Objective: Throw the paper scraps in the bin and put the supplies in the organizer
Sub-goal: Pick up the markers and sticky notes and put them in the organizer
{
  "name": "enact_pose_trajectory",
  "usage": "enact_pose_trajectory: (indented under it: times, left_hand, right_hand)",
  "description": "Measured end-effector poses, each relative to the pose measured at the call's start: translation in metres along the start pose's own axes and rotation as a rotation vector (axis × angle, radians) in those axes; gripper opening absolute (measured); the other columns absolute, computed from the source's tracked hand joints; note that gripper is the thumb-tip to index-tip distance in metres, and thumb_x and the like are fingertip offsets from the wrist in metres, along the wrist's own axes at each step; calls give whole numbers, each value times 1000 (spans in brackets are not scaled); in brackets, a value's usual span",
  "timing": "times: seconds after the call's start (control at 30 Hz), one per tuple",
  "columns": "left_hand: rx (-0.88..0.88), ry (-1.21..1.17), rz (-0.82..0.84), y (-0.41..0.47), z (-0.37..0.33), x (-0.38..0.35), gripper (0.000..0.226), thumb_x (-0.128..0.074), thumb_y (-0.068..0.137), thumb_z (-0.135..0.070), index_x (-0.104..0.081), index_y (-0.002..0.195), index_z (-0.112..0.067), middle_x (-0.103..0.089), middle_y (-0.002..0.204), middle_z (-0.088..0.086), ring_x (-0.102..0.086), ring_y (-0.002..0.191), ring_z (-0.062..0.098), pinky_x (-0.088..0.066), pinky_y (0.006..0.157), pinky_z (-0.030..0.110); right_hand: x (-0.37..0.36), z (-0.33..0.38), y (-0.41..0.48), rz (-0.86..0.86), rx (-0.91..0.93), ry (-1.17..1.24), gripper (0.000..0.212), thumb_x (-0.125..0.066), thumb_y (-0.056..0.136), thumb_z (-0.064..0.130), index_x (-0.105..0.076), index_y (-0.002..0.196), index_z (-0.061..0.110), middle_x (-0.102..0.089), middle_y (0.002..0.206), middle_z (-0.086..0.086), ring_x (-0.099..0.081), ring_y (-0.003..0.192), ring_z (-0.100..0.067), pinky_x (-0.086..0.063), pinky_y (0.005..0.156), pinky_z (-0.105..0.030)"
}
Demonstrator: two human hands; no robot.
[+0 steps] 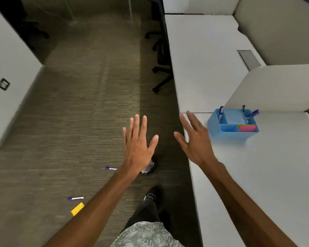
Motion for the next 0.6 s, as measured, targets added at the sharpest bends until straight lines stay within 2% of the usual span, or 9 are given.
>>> enact_pose_trajectory:
  times: [0.17, 0.27, 0.6]
  left_hand:
    - [106, 36, -64, -41, 65, 42, 77, -36, 98, -58, -1, 158, -24, 6, 167, 6, 11, 153, 22, 2, 122, 51]
    - [167, 52, -110, -68, 107, 65, 77, -33, 98, -60, -2, 158, -24, 4, 167, 6, 9, 153, 23, 1, 122, 51]
    - [386, 26, -173, -173, 267, 129, 77, -38, 97, -56, -8, 158, -20, -3, 167, 8, 1, 154, 26, -7, 122, 55]
  right_hand:
    - [-36, 76, -8, 83, 131, 8, 66, -41, 103, 54, -12, 159, 34, -6, 169, 5, -2, 156, -15, -5, 116, -35]
    - [-60, 126, -16, 159, 212, 33, 68, -42, 103, 52, -10, 160, 32, -3, 170, 3, 2, 157, -17, -8, 119, -38]
    - [-159, 296, -52, 348, 383, 76, 68, -46, 102, 47, -14, 160, 29, -10, 169, -3, -6, 157, -21, -22, 121, -48]
Point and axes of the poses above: each hand's wrist, its own y-axis towards the middle knuckle, its own x-axis out of the back of the hand, z = x × y, the point moved 10 cm from there along y, towards the middle knuckle
